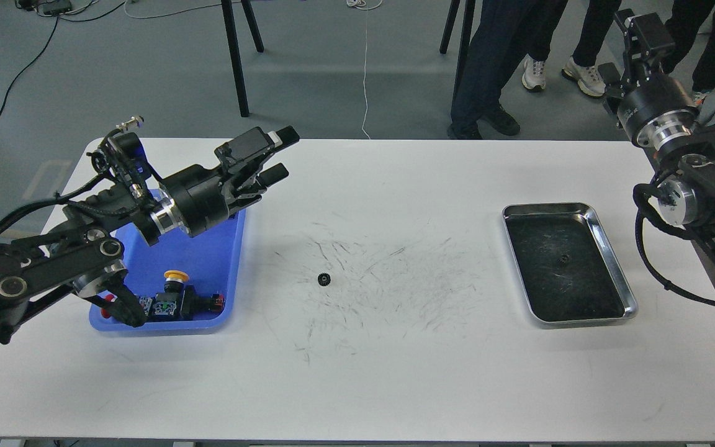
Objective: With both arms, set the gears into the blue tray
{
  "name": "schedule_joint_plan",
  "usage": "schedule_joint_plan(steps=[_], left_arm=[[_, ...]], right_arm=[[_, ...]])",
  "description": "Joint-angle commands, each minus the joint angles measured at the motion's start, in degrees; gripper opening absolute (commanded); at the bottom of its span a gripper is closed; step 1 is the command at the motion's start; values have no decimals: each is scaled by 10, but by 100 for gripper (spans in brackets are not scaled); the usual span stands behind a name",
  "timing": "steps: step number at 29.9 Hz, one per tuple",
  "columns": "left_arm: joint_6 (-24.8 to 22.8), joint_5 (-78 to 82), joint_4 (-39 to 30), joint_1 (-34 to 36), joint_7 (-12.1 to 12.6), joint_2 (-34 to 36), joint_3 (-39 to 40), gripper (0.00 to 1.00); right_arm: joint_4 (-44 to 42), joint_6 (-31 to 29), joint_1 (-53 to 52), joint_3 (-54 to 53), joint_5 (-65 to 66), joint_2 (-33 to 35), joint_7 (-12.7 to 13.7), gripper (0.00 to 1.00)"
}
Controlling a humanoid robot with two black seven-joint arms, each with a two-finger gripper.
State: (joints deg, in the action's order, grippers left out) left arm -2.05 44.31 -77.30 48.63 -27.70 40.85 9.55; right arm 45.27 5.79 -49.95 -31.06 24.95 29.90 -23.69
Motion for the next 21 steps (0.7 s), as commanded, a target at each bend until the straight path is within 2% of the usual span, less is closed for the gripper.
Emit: schedule_joint_plan(steps=[1,11,16,18,21], left_arm=[[43,12,-9,8,0,6,-29,100],[46,4,4,85,21,9,-105,98],[-10,-18,-14,109,14,20,-105,100],[-18,1,-21,115,12,27,-115,100],[-19,92,-17,126,-3,28,-153,100]], right_arm=[[1,1,21,-24,0,3,-1,95],[11,0,81,-71,0,5,-2,95],[16,2,85,-72,0,5,-2,95],[17,5,86,-72,0,5,-2,95],[19,8,86,-71,0,4,-3,95]])
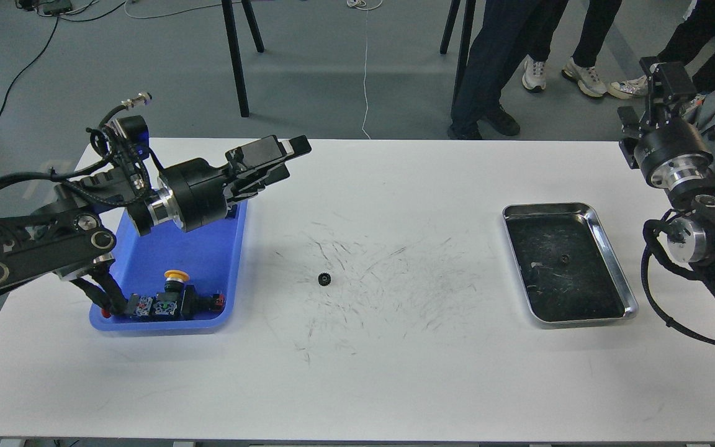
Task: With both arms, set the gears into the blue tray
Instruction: 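Extend the left hand toward the black gear on the table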
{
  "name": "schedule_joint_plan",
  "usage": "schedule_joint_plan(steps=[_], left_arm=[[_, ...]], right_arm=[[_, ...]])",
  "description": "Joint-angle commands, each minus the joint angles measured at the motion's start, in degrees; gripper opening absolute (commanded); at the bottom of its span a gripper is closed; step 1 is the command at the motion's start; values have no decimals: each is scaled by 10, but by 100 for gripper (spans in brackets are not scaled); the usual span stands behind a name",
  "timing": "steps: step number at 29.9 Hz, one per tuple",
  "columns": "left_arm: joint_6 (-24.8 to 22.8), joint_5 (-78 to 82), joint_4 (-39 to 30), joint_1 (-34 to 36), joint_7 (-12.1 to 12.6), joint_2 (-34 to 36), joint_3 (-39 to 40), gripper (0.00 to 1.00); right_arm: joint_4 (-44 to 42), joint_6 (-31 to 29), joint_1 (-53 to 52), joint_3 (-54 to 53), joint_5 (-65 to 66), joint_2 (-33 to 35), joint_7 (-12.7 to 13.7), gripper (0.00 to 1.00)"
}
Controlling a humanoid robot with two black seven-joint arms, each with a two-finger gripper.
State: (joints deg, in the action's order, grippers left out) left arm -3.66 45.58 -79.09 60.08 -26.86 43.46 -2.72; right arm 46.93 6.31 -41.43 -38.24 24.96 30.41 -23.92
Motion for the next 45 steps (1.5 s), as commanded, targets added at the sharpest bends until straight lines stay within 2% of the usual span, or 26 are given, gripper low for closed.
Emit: schedule_joint_plan(steps=[1,7,10,17,19,29,35,45], left_arm=[[1,106,-4,17,-11,0,-33,100],[13,179,1,31,-11,-20,-72,99],[46,243,9,36,-11,-51,-115,99],[66,312,83,83,-11,-121,-190,98],[87,325,107,93,-11,-148,-201,98],[144,382,231,91,-11,-262,-239,97],[202,394,273,76,-11,-279,-288,95],[252,428,316,27,-11,-276,-301,95]], right_arm=[[5,4,1,1,0,-1,-1,95],[13,12,7,2,0,-2,-1,95],[14,13,8,4,0,-2,-1,95],[15,15,7,8,0,-1,-1,95],[15,15,7,8,0,0,0,95],[14,15,8,10,1,0,-1,95],[12,16,7,10,1,0,-1,95],[10,16,8,0,1,-5,-1,95]])
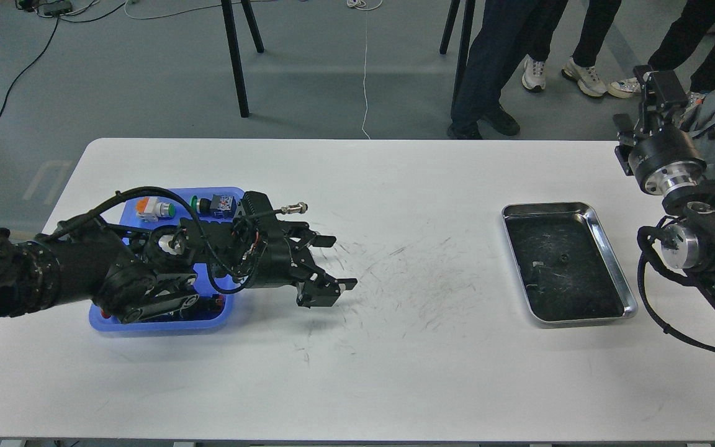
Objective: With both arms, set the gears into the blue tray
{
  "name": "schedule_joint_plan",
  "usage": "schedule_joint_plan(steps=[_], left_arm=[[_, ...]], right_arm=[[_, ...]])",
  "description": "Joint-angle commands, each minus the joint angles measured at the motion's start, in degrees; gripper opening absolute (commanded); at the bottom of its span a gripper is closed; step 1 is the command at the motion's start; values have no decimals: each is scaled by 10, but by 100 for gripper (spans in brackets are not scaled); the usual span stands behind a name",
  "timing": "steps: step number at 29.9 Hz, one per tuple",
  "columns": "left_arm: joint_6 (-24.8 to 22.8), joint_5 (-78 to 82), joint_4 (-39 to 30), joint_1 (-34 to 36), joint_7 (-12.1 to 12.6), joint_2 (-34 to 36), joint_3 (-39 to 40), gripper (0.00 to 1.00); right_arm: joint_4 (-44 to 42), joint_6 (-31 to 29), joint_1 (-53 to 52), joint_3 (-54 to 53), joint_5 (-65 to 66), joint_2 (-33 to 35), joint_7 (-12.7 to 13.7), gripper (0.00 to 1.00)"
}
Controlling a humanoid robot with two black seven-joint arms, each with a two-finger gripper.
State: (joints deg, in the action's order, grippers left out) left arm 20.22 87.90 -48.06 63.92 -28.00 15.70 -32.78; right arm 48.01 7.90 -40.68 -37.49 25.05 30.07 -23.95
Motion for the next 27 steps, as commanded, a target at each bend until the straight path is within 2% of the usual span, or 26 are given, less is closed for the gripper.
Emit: schedule_joint_plan(steps=[1,7,14,22,27], left_arm=[[14,4,5,-13,0,2,1,95],[21,5,24,-21,0,-1,-1,95],[30,8,40,-35,0,-8,-3,90],[39,25,60,-50,0,-10,-2,79],[43,27,76,-63,0,-15,-2,77]], right_arm=[[-1,0,1,-9,-1,-1,-1,95],[2,-1,8,-36,-4,-5,-7,95],[3,-3,17,-45,-4,-7,-16,95],[3,-3,21,-45,-4,-8,-21,95],[3,-3,21,-44,-4,-8,-21,95]])
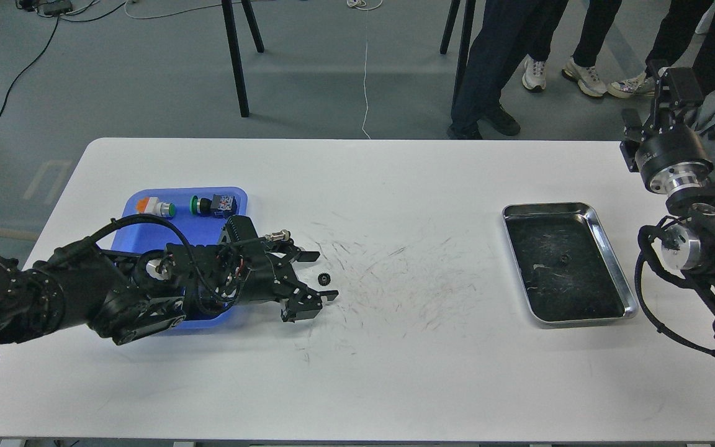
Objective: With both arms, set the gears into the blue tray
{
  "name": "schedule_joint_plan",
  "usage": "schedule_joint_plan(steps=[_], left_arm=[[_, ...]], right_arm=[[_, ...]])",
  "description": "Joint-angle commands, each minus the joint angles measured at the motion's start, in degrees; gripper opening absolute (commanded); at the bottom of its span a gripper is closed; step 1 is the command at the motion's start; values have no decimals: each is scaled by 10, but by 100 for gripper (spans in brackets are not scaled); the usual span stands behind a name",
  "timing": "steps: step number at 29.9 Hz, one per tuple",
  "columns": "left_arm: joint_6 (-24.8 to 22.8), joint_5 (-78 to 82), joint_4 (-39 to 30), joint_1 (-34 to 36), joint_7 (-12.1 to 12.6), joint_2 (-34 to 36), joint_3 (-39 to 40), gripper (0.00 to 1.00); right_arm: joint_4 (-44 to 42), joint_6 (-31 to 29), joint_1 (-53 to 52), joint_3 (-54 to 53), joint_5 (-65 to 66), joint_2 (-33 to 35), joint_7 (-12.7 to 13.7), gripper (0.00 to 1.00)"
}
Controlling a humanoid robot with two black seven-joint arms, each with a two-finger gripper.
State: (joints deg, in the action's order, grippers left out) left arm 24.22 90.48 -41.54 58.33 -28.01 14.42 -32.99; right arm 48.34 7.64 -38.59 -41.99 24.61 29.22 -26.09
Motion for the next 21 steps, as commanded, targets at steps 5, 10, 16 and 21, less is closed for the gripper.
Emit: schedule_joint_plan(steps=[5,10,16,21], left_arm=[[9,2,15,-8,0,-2,0,73],[10,2,17,-14,0,-2,0,67],[15,3,17,-15,0,-2,0,56],[17,4,21,-14,0,-7,0,50]], right_arm=[[0,0,1,1,0,0,0,95],[-1,0,3,2,1,0,0,95],[-2,0,6,2,1,0,0,95],[-2,0,6,5,1,0,0,95]])
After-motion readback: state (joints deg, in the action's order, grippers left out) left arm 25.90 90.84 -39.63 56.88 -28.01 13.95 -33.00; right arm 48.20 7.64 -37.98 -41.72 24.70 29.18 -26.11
